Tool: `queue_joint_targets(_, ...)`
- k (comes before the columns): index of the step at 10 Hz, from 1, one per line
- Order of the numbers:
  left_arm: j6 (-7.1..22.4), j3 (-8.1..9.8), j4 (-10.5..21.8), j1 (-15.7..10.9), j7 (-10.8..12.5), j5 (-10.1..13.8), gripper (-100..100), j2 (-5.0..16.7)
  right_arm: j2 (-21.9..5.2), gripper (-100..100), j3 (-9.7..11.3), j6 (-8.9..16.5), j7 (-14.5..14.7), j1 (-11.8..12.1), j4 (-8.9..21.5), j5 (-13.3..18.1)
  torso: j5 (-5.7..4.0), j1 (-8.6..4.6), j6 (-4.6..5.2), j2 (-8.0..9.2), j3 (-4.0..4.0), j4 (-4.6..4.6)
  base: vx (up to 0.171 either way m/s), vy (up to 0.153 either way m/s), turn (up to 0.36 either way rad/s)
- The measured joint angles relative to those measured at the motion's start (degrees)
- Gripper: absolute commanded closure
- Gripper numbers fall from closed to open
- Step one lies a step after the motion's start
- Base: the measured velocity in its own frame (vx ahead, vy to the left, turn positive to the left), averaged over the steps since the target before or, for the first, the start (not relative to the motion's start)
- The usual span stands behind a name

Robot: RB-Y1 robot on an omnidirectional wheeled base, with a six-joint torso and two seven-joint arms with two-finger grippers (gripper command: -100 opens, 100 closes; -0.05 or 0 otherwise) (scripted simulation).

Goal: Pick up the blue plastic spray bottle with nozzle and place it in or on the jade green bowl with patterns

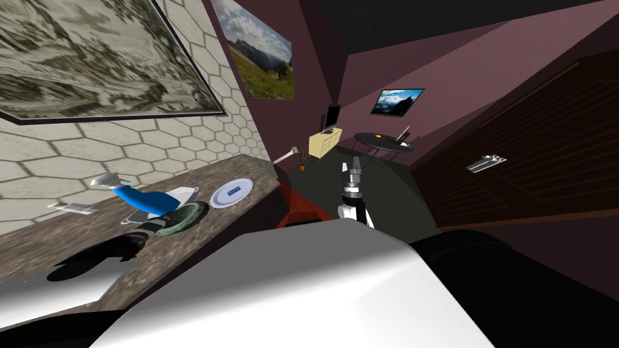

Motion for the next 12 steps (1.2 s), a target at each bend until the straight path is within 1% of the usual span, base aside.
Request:
queue_joint_targets(1,0.98,-1.27,0.68,-1.34,-0.15,0.28,-100,0.32,0.0,0,0.0,0.0,0.0,0.01,0.0,0.0,0.0,0.07,0.0,-0.1,-0.04,-0.01,-0.039,0.021,0.009)
queue_joint_targets(2,1.14,-1.85,1.42,-2.73,-0.16,0.69,-100,0.76,0.0,0,0.0,0.0,0.0,0.02,0.0,0.0,0.01,0.09,0.01,-0.36,-0.19,-0.06,0.009,0.008,0.001)
queue_joint_targets(3,1.4,-2.57,1.84,-5.1,-0.19,0.22,-100,0.53,0.0,0,0.0,0.0,0.0,0.02,0.0,0.0,0.0,0.06,0.03,-0.58,-0.32,-0.11,0.02,0.001,-0.004)
queue_joint_targets(4,1.68,-2.43,1.25,-6.66,-0.17,0.04,-100,0.26,0.0,0,0.0,0.0,0.0,0.03,0.0,0.0,-0.02,0.02,0.02,-0.67,-0.38,-0.14,0.018,-0.001,0.0)
queue_joint_targets(5,1.84,-2.58,1.29,-8.07,-0.17,-0.08,-100,0.23,0.0,0,0.0,0.0,0.0,0.03,0.0,0.0,-0.02,0.01,0.02,-0.7,-0.4,-0.15,-0.157,0.022,-0.062)
queue_joint_targets(6,3.31,-4.04,2.26,-9.54,-0.83,-0.06,-100,1.2,0.0,0,0.0,0.0,0.0,0.0,0.0,0.0,0.0,0.09,0.02,-0.22,-0.15,-0.07,-0.22,0.002,-0.056)
queue_joint_targets(7,4.5,-5.61,3.75,-10.96,-1.42,0.38,-100,2.2,0.0,0,0.0,0.0,0.0,0.0,0.0,0.0,0.0,0.04,-0.01,0.06,0.04,0.02,-0.117,-0.009,0.007)
queue_joint_targets(8,5.04,-7.19,5.17,-12.46,-1.63,0.55,-100,2.56,0.0,0,0.0,0.0,0.0,0.01,0.0,0.0,-0.01,0.01,-0.02,-0.11,-0.04,-0.01,-0.026,-0.001,0.016)
queue_joint_targets(9,5.2,-8.14,6.47,-14.13,-1.68,0.62,-100,2.73,0.0,0,0.0,0.0,0.0,0.02,0.0,0.0,-0.01,0.02,0.0,-0.4,-0.21,-0.07,0.015,0.0,0.0)
queue_joint_targets(10,5.11,-8.49,7.24,-15.85,-1.72,0.77,-100,2.92,0.0,0,0.0,0.0,0.0,0.02,0.0,0.0,-0.02,0.02,0.01,-0.6,-0.33,-0.12,0.021,0.0,-0.003)
queue_joint_targets(11,4.9,-8.93,8.02,-18.13,-1.78,0.63,-100,2.86,0.0,0,0.0,0.0,0.0,0.03,0.0,0.0,-0.02,0.01,0.02,-0.69,-0.39,-0.14,-0.147,0.015,-0.07)
queue_joint_targets(12,6.27,-10.44,9.33,-19.84,-2.4,0.74,-100,4.07,0.0,0,0.0,0.0,0.0,0.0,0.0,0.0,-0.01,0.07,0.01,-0.25,-0.16,-0.07,-0.216,0.033,-0.047)
